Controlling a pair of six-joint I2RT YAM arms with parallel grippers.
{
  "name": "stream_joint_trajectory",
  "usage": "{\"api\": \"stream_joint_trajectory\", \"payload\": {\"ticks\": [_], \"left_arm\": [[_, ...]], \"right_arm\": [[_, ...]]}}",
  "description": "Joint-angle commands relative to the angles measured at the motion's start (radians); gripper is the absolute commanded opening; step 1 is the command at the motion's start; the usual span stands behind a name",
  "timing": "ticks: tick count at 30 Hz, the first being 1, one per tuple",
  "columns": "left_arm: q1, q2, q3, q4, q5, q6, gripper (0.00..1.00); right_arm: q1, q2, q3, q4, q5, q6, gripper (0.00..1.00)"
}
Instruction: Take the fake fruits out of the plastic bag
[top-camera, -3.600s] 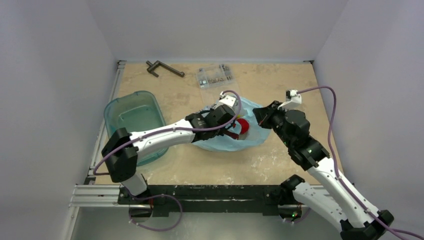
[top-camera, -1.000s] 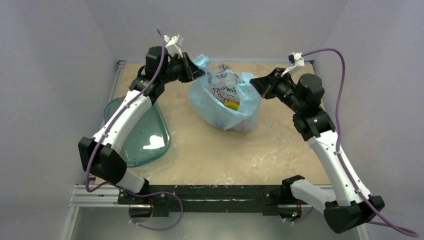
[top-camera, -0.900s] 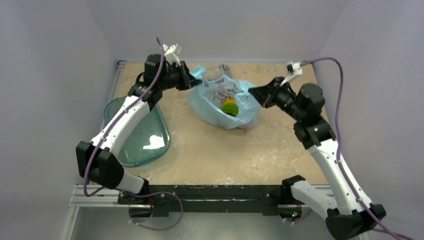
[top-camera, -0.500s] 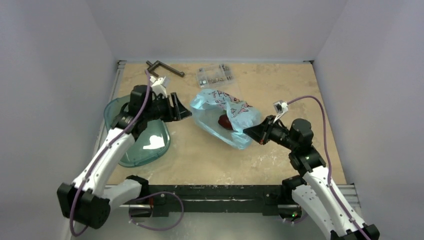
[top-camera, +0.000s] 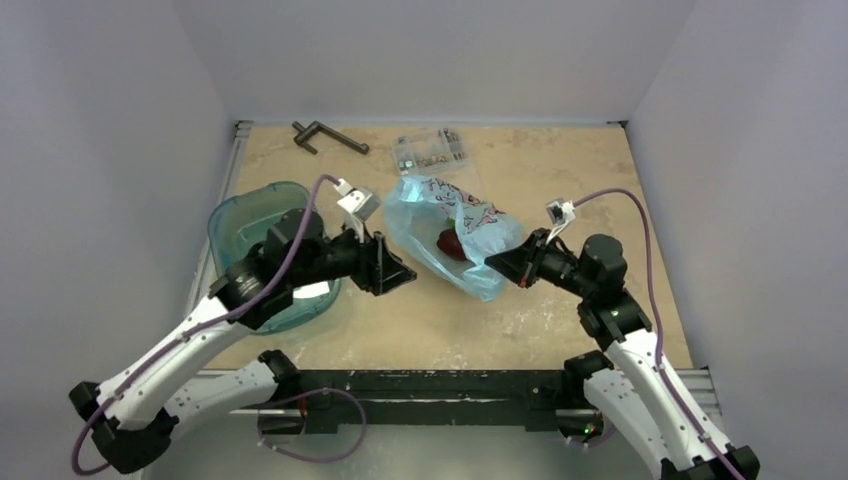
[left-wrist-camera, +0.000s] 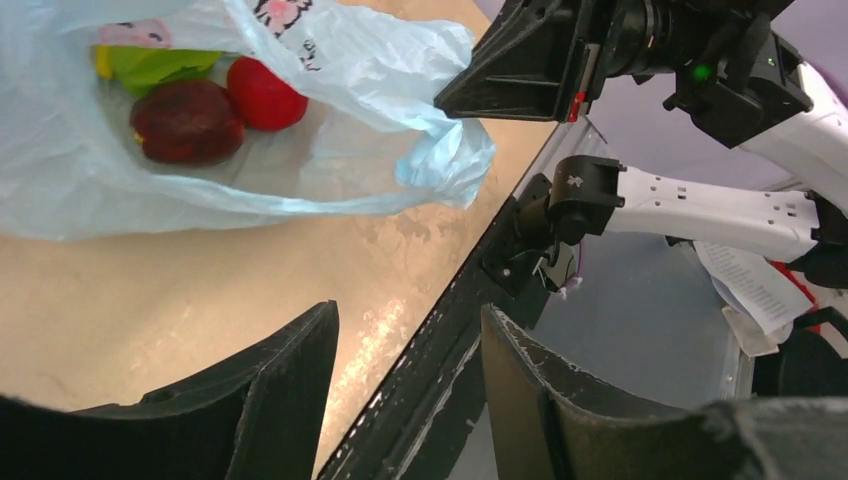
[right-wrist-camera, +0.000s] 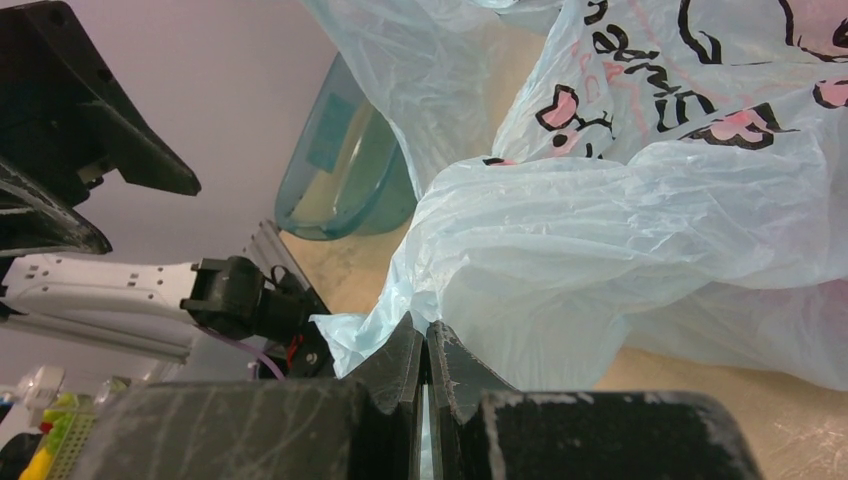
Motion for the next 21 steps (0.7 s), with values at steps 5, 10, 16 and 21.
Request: {"api": "stream_joint_trajectory", "payload": {"ticks": [5, 10, 16, 21], "left_arm": [[-0.171, 0.303, 0.102, 0.211, -0.221, -0.022, 0.5], [-0.198, 0.434, 0.174, 0.252, -0.257, 0.016, 0.53], [-0.203, 0.525, 0.191, 0.278, -0.34, 0.034, 0.43], [-0.203, 0.587, 0.175, 0.297, -0.391, 0.01, 0.31]], "right_arm": [[0.001, -0.048, 0.005, -0.042, 0.001, -0.005, 0.0], [0.0, -0.083, -0.048, -0.06, -0.008, 0.0, 0.0], [0.001, -0.11, -0.08, -0.059, -0.007, 0.019, 0.0], [0.001, -0.127, -0.086, -0.065, 0.005, 0.027, 0.0]]}}
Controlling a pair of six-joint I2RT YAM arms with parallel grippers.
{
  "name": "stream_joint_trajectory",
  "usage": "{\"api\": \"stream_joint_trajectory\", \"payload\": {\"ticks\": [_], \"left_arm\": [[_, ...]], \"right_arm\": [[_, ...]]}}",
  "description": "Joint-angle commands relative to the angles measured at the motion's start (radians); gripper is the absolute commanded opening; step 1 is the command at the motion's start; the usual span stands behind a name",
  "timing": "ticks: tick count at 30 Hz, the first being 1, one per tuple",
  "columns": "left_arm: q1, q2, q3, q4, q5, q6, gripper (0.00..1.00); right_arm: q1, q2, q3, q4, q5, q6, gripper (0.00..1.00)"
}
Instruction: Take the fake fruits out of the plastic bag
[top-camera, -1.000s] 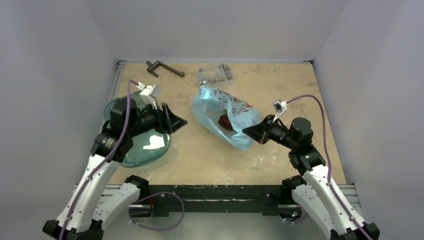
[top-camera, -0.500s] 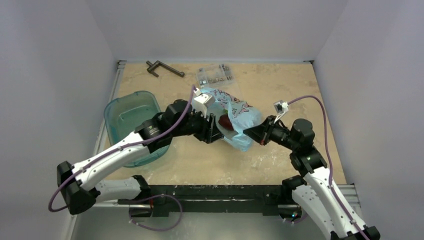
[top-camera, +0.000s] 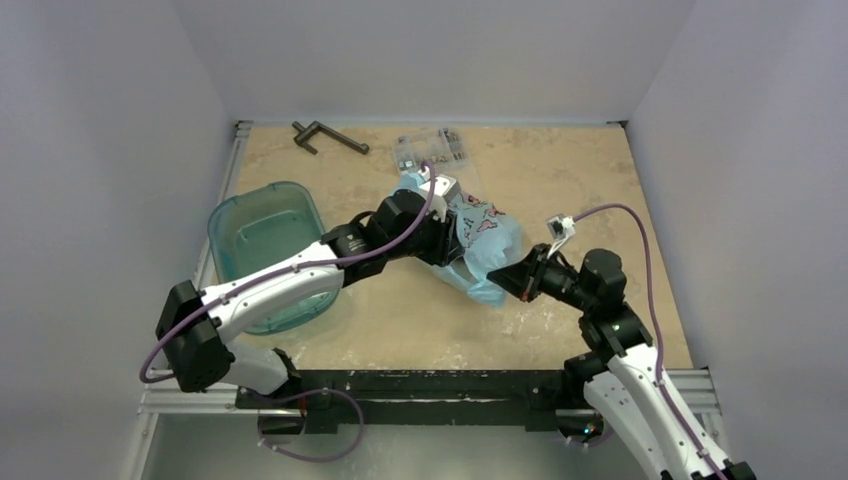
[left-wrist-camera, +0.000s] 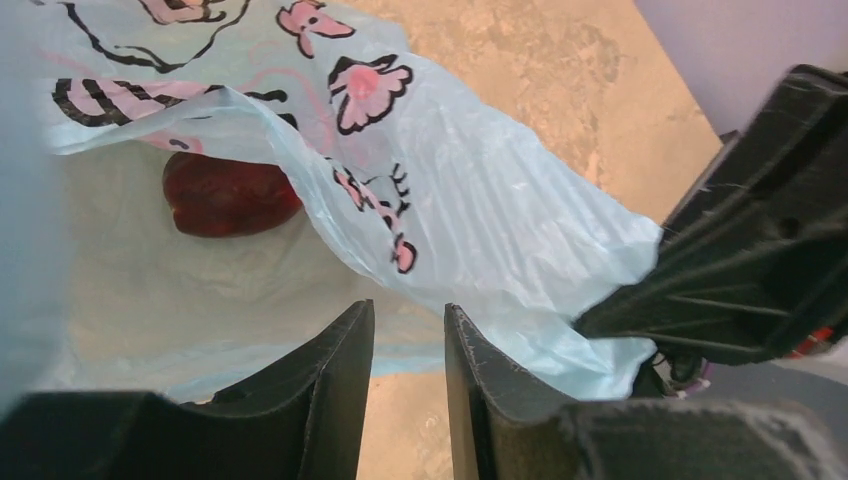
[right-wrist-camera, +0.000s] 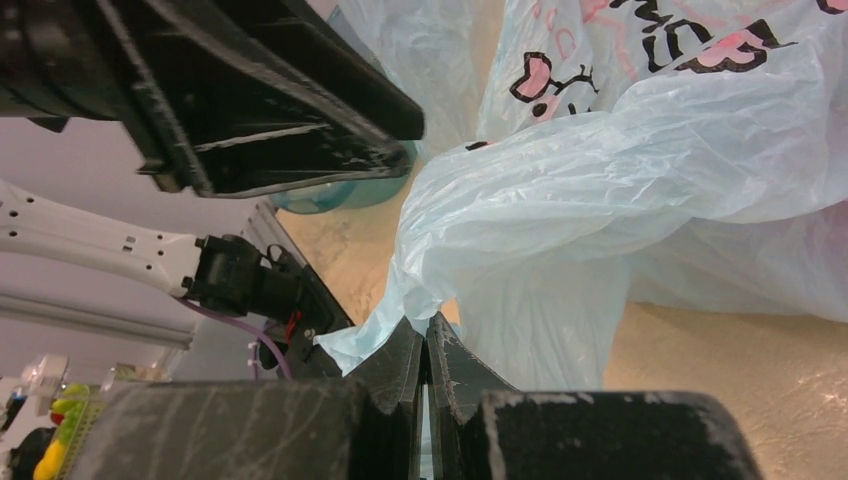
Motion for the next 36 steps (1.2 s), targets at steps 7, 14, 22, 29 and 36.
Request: {"api": "stream_joint_trajectory", "payload": {"ticks": [7, 14, 22, 29, 36], "left_arm": [[0.009, 0.038, -0.078, 0.05, -0.196, -0.032, 0.39], [0.023, 0.063, -0.212, 0.093, -0.188, -0.083, 0.38], [0.023, 0.045, -0.311, 0.186, -0.127, -0.137, 0.39], [0.021, 0.035, -0.324, 0.219, -0.091, -0.162, 0.42], [0.021, 0.022, -0.349, 0.237, -0.092, -0.18, 0.46]], "right_arm": [[0.001, -0.041, 0.036, -0.156, 0.166, 0.011, 0.0], [0.001, 0.048, 0.224, -0.412, 0.34, -0.084, 0.16], [0.013, 0.11, 0.348, -0.496, 0.317, -0.17, 0.53], [0.128, 0.181, 0.499, -0.544, 0.443, -0.162, 0.98], [0.509, 0.383, 0.686, -0.571, 0.915, -0.011, 0.99]]}}
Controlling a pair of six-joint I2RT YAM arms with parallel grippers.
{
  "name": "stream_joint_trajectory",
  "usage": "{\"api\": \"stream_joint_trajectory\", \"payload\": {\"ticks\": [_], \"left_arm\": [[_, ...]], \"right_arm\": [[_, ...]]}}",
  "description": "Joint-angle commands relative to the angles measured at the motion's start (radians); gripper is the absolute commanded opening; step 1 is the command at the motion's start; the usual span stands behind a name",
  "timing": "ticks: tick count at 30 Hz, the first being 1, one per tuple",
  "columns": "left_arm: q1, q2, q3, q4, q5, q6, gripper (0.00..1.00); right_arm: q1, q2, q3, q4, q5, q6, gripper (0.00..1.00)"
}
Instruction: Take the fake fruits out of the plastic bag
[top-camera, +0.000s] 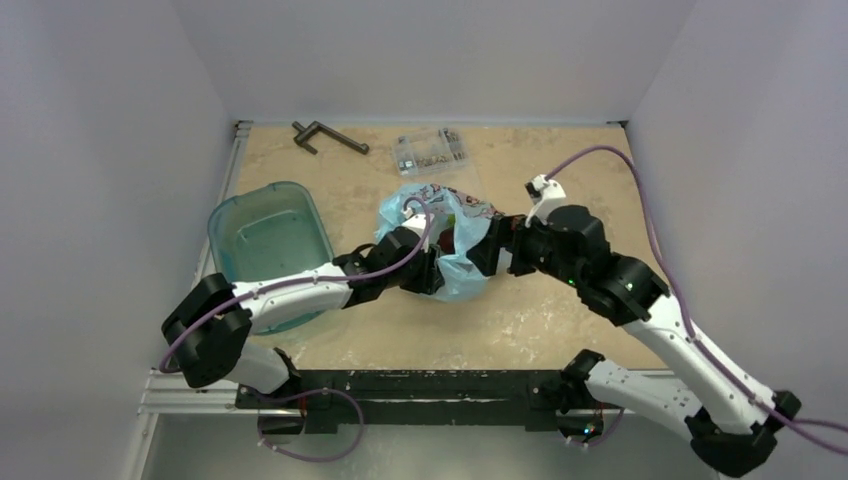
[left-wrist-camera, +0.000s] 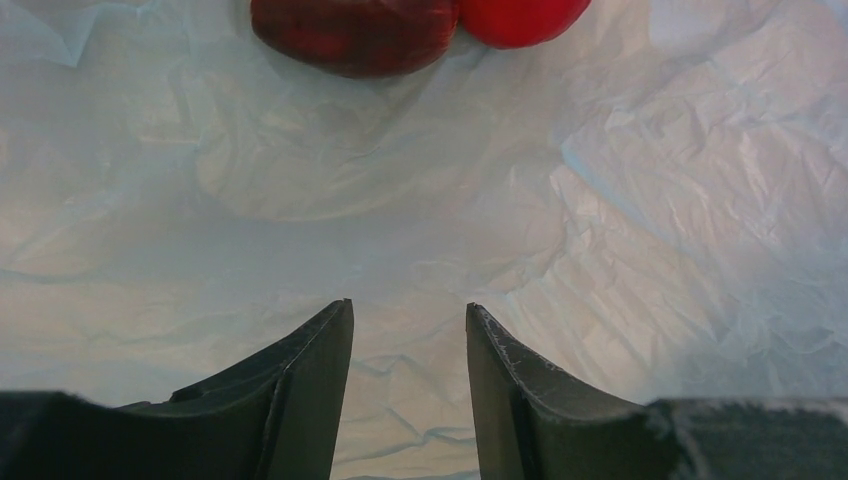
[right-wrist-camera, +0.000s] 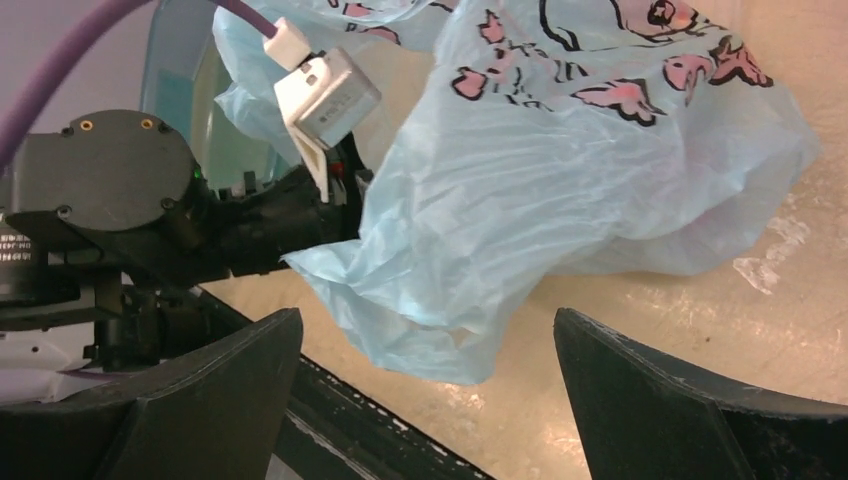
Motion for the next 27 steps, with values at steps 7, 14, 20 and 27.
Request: {"api": "stream_joint_trajectory", "payload": {"ticks": [7, 14, 20, 27], "left_arm": [[0.0, -0.073, -0.044, 0.052, 0.005, -0.032, 0.49], [0.0, -0.086, -0.061, 0.06, -0.007, -0.037, 0.5], [0.0, -0.092, -0.08, 0.071, -0.013, -0.044, 0.51], [0.0, -0.117, -0.077, 0.078, 0.026, -0.028, 0.57]], "right_arm": [[0.35, 0.369, 0.316, -0.141, 0.679, 0.184, 0.99], [0.372, 0.507, 0.338, -0.151, 0.808, 0.155, 0.99], [0.371, 0.542, 0.203, -0.207, 0.86, 0.252, 0.99], [0.367, 0.333, -0.116, -0.022, 0.798, 0.195, 0.53]]}}
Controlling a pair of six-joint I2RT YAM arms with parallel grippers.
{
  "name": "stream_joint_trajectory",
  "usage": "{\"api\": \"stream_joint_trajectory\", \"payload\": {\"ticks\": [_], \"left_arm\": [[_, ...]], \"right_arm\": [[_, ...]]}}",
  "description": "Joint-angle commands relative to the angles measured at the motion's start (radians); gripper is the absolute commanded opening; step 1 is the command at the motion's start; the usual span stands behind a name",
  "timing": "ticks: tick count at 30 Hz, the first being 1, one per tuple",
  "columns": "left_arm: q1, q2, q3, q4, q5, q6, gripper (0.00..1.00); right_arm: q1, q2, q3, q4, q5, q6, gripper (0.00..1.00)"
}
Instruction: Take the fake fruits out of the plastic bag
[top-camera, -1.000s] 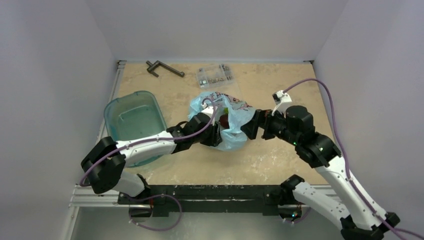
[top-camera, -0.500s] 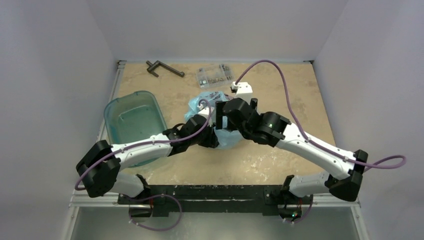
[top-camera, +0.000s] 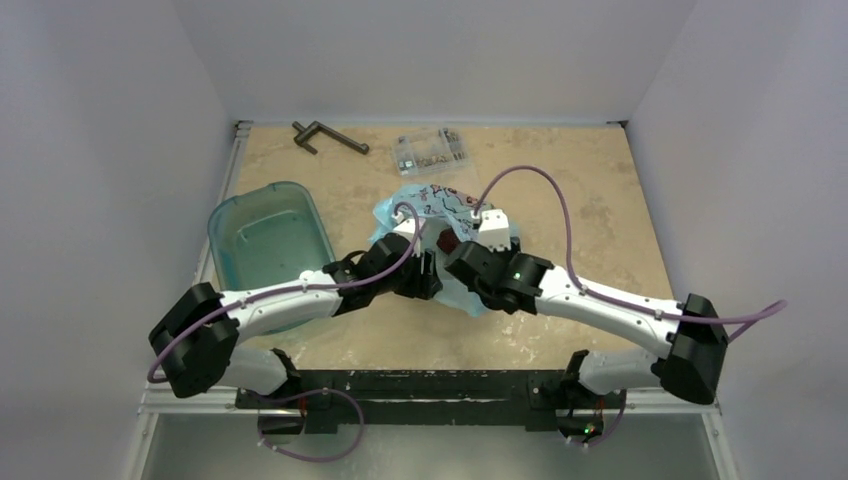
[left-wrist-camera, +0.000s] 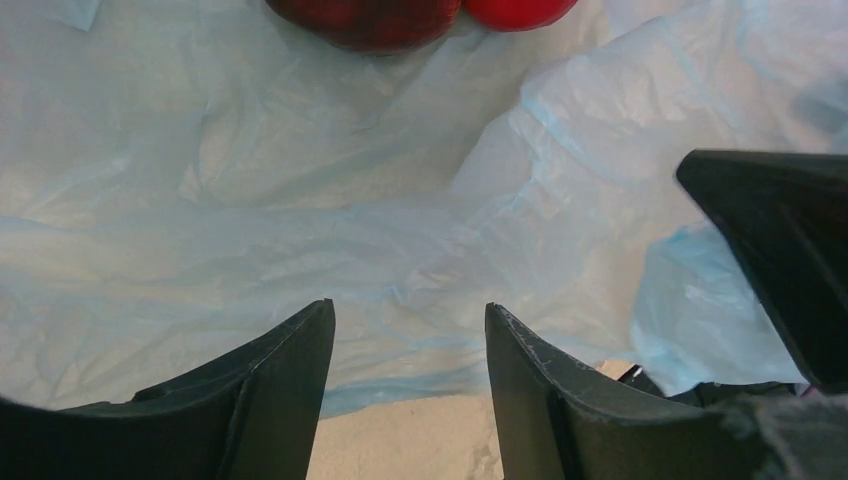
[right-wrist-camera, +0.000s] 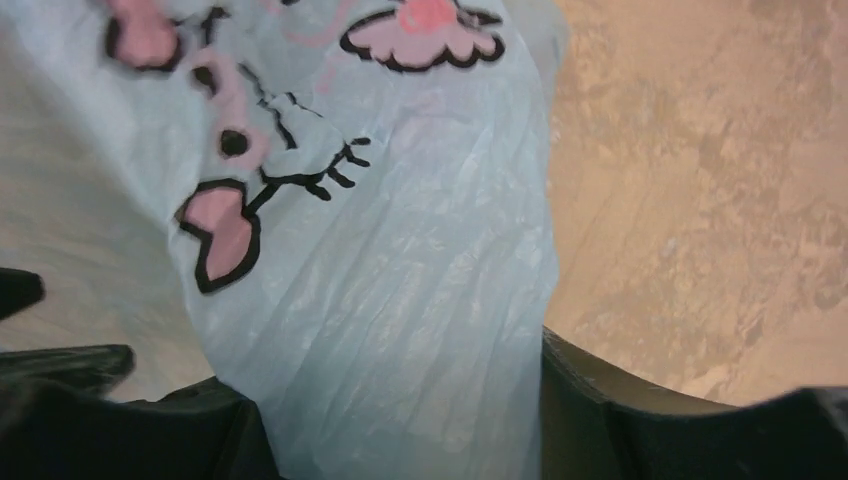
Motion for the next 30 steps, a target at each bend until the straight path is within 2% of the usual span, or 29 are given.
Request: {"api": "stream_joint_trajectory", "payload": {"ticks": [1, 2, 3, 4, 6, 7, 9, 12, 17, 19, 22, 30], "left_arm": [[0.0, -0.047, 0.014, 0.044, 0.033, 0.008, 0.58], [0.0, -0.045, 0.027, 0.044, 0.036, 0.016, 0.59], [0.0, -0.043, 0.046, 0.045, 0.035, 0.025, 0.6], [0.002, -0.038, 0.061, 0.045, 0.036, 0.033, 0.6], [0.003, -0.021, 0.101, 0.045, 0.047, 0.045, 0.63], [0.003, -0.007, 0.121, 0.044, 0.05, 0.048, 0.7], [0.005, 0.02, 0.161, 0.037, 0.049, 0.052, 0.72], [0.012, 0.078, 0.232, 0.011, 0.046, 0.059, 0.67], [0.015, 0.162, 0.314, -0.019, 0.008, 0.056, 0.5], [0.017, 0.201, 0.348, -0.036, -0.016, 0.063, 0.49], [0.017, 0.255, 0.384, -0.048, -0.062, 0.064, 0.6], [0.017, 0.346, 0.451, -0.04, -0.162, 0.104, 0.81]], "right_arm": [[0.001, -0.2, -0.163, 0.173, -0.047, -0.066, 0.32], [0.0, -0.242, -0.195, 0.22, -0.055, -0.097, 0.15], [0.0, -0.278, -0.22, 0.258, -0.073, -0.113, 0.06], [0.0, -0.308, -0.234, 0.28, -0.093, -0.126, 0.0], [0.0, -0.347, -0.249, 0.328, -0.13, -0.162, 0.0], [0.0, -0.353, -0.249, 0.334, -0.146, -0.169, 0.0], [0.0, -0.348, -0.241, 0.336, -0.169, -0.18, 0.0], [0.0, -0.331, -0.227, 0.321, -0.18, -0.173, 0.0], [0.001, -0.363, -0.243, 0.326, -0.19, -0.163, 0.0], [0.0, -0.377, -0.253, 0.328, -0.196, -0.159, 0.0], [0.0, -0.396, -0.262, 0.327, -0.212, -0.155, 0.0], [0.0, -0.438, -0.291, 0.34, -0.229, -0.164, 0.0]]}}
